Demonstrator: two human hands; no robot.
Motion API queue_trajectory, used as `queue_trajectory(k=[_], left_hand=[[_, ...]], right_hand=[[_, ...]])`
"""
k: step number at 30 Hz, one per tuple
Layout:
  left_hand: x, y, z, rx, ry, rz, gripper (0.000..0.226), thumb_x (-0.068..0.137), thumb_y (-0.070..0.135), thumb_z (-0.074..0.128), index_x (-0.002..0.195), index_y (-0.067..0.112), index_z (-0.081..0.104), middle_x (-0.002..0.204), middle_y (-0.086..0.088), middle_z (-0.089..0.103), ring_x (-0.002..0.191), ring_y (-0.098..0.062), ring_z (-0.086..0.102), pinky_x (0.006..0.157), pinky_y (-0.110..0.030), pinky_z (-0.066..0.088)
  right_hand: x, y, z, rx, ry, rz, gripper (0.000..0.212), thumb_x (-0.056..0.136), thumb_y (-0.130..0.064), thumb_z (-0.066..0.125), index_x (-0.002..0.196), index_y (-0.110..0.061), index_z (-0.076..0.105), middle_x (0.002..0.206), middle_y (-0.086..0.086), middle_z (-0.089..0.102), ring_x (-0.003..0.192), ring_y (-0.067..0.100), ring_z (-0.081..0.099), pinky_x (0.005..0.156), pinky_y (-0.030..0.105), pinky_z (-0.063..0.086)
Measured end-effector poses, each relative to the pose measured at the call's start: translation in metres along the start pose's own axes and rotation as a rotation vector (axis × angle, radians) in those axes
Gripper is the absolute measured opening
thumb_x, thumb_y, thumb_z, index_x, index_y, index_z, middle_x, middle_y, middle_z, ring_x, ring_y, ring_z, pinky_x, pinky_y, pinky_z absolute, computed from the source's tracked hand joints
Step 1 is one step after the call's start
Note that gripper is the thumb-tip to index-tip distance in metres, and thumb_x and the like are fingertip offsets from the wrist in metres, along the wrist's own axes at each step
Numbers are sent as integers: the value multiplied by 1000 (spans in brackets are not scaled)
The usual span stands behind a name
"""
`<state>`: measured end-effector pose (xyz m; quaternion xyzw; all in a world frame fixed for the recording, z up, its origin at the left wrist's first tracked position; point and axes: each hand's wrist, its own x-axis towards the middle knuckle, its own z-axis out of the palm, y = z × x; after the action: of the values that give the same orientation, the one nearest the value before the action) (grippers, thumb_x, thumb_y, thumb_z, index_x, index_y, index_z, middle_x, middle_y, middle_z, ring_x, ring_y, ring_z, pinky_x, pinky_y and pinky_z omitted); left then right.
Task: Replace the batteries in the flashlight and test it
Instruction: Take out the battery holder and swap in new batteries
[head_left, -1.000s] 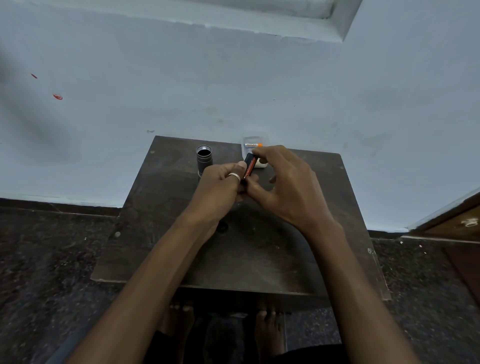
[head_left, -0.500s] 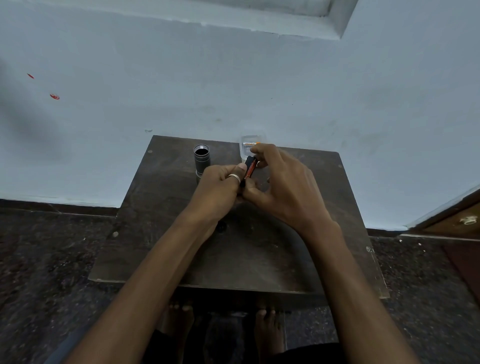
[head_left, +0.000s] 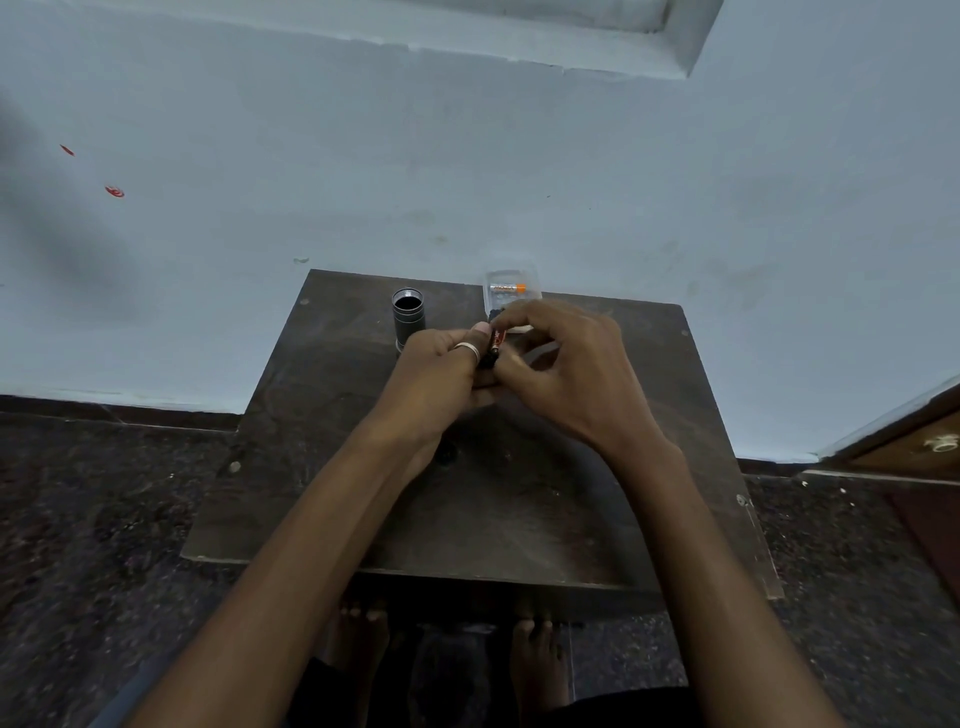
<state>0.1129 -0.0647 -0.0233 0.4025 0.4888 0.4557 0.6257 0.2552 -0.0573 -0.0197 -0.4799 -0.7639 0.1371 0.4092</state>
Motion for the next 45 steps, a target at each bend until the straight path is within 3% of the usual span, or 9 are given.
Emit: queue_trajectory(k=[5,9,16,23,27,31,34,39,45], left_hand=[[3,-3,-1,-15,17,-21,36,105,25,44,103,4,73,99,-13,76,96,-22,73,80,-33,59],[2,1,-1,-62,10,-34,34,105,22,44,108,1,70,99,-13,76,88,-16,74,75,-28,59],[0,3,4,-96,3,-71,31,104,22,47,98,3,71,89,-14,72,79,-16,73,74,-28,61],[0,6,2,-126,18,-113,30,104,21,46,111,-3,64,92,-15,72,79,-16,74,72,-28,61],[0,7,3,-135,13,-125,30,104,21,46,112,-4,62,94,-16,72,78,-16,74,73,-28,61],[0,6,3,-138,16,-127,30,104,20,46,114,-4,61,94,-16,72,77,-15,74,73,-28,61],[1,5,2,-141,21,-135,31,104,21,46,114,-4,61,93,-15,73,80,-16,74,71,-27,61],[2,3,3,-138,21,-138,31,104,21,47,114,-5,61,93,-15,74,80,-16,74,70,-27,60],[2,4,3,-135,28,-143,31,104,21,46,114,-5,61,92,-15,74,80,-16,75,70,-27,60]], right_hand=[[0,8,-1,24,-63,1,24,79,-17,78,103,-15,75,99,-2,75,83,10,70,74,24,57],[1,13,-4,68,-99,38,26,83,-15,79,108,-15,76,103,-4,75,84,4,70,76,12,53],[6,9,-7,304,47,298,19,99,-26,62,102,-13,76,91,-1,78,81,14,76,73,43,63],[10,4,-18,736,177,660,29,103,-28,56,97,-2,67,97,18,75,86,22,78,68,26,60],[10,15,-26,846,262,749,23,102,-20,59,93,0,66,84,11,70,83,20,76,73,22,60],[7,30,-34,632,260,763,16,99,-19,61,100,-4,68,78,4,67,76,18,72,79,30,62],[1,48,-37,191,203,745,20,91,-36,64,91,-18,73,77,1,72,80,22,73,84,47,61],[-8,51,-40,-300,36,736,22,93,-35,65,104,-20,76,101,3,76,95,22,66,76,28,43],[-11,57,-33,-404,-36,795,25,88,-35,67,106,-21,76,109,13,71,106,36,64,75,30,42]])
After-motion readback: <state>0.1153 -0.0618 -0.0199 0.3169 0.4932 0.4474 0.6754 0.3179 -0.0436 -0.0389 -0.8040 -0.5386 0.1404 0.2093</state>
